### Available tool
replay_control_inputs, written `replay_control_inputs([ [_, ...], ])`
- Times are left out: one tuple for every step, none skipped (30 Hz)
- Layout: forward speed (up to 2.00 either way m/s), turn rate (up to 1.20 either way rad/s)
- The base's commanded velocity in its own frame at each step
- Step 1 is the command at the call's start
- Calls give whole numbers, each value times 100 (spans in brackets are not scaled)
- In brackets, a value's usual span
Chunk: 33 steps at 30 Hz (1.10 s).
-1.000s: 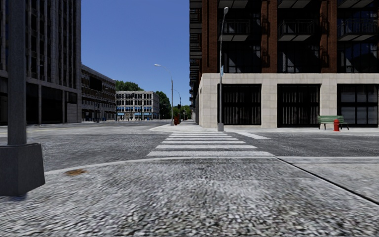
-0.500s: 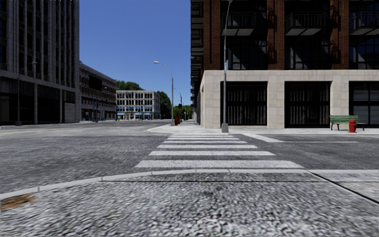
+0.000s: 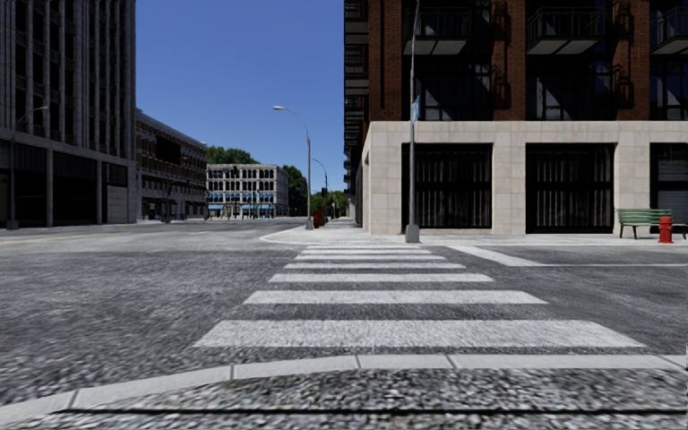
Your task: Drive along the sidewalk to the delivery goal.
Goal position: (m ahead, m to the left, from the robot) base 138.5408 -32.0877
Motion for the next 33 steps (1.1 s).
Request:
replay_control_inputs([
  [200, 0],
  [200, 0],
  [200, 0],
  [200, 0],
  [200, 0],
  [200, 0],
  [200, 0],
  [200, 0],
  [200, 0],
  [200, 0],
  [199, 0],
  [199, 0],
  [185, 0],
  [159, 0],
  [142, 0],
  [131, 0],
  [131, 0],
  [128, 0],
  [127, 0],
  [127, 0],
  [127, 0],
  [127, 0],
  [127, 0],
  [127, 0],
  [127, 0],
  [129, 0],
  [129, 0],
  [130, 0],
  [130, 0],
  [131, 0],
  [131, 0],
  [131, 0],
  [131, 0],
])
